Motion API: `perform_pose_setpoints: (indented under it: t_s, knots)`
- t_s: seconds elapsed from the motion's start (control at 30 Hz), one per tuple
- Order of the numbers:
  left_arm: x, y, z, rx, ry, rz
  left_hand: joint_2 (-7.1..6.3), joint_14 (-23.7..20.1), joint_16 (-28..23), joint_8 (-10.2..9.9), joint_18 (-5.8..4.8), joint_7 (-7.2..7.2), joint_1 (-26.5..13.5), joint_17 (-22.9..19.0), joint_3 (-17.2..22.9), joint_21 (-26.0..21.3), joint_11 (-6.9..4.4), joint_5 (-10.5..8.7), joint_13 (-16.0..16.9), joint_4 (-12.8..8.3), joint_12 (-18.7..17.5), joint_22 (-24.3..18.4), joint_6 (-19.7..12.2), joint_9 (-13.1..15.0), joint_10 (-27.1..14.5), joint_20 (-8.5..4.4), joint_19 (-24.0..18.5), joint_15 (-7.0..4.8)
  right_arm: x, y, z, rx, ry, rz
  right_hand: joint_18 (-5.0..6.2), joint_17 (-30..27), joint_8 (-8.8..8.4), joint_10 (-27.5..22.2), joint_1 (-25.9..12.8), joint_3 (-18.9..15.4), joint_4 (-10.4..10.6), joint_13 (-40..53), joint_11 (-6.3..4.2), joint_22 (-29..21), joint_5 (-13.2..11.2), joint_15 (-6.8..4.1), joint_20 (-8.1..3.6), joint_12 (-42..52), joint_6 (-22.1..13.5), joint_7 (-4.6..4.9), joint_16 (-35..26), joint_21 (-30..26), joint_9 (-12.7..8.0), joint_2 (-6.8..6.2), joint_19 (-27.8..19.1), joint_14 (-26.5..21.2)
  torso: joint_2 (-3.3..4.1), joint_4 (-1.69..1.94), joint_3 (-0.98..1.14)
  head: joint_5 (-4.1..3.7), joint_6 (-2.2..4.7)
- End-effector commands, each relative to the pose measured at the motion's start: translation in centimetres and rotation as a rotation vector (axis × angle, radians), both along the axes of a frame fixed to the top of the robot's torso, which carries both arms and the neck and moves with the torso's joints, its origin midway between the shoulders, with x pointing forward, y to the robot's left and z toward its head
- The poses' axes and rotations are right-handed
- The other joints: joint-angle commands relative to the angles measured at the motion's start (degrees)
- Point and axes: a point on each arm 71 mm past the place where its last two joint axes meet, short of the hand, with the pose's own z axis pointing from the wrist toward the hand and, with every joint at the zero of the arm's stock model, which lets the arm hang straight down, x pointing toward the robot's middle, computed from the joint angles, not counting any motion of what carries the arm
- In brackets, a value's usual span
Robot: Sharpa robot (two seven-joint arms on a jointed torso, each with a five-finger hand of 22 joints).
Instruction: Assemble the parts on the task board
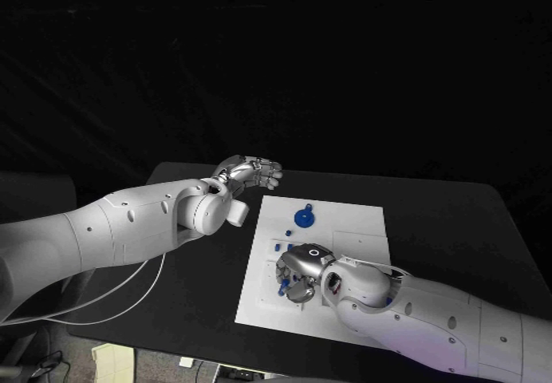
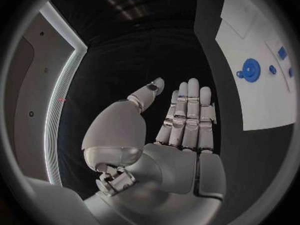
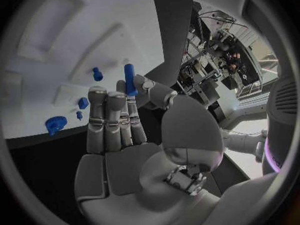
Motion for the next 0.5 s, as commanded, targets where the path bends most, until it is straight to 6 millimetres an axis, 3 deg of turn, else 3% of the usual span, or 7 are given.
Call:
perform_pose_setpoints:
  t_s: [0.03,0.27,0.5]
  knots:
    - [0.06,-0.25,0.09,-0.015,-0.002,-0.011,0.10,0.5,-0.3,0.4,0.85,-0.12,-0.5,0.1,0.1,-0.4,-0.04,-0.24,0.0,0.4,0.3,0.1,-0.4,-0.1,-0.3,0.29,0.3,0.05,-0.30,0.24,-0.41,-0.019,0.003,0.027,3.08,-0.1,0.07,1.2,0.0,0.0,-0.3,0.0,0.02,1.1,0.3,-0.32,-0.11,0.0,0.4,0.16,0.3,0.3,0.1,0.35,0.1,0.0,0.08,-0.09,0.09,0.25,-0.38]
    - [0.06,-0.33,0.09,-0.016,-0.003,-0.013,0.13,0.5,-0.3,0.4,0.85,-0.11,-0.6,0.2,0.1,-0.4,-0.04,-0.24,0.0,0.5,0.3,0.1,-0.4,-0.1,-0.3,0.29,0.3,0.05,-0.15,0.18,-1.01,-0.032,0.009,0.020,3.08,-0.1,0.05,1.2,-0.1,0.0,-0.4,0.0,0.02,1.1,0.3,-0.32,-0.11,0.0,0.4,0.16,0.3,0.3,0.1,0.43,0.1,0.0,0.02,-0.04,0.17,0.38,-0.13]
    - [0.09,-0.33,0.08,-0.015,-0.003,-0.012,0.13,0.5,-0.4,0.4,0.85,-0.11,-0.6,0.2,0.1,-0.4,-0.03,-0.24,0.0,0.5,0.3,0.1,-0.4,-0.1,-0.3,0.29,0.3,0.05,0.03,0.13,-1.23,-0.034,0.005,0.013,3.08,-0.1,0.03,1.2,-0.1,0.0,-0.4,0.0,0.02,1.1,0.4,-0.32,-0.12,0.0,0.4,0.16,0.3,0.3,0.1,0.49,0.1,0.0,0.00,-0.06,0.12,0.56,-0.07]
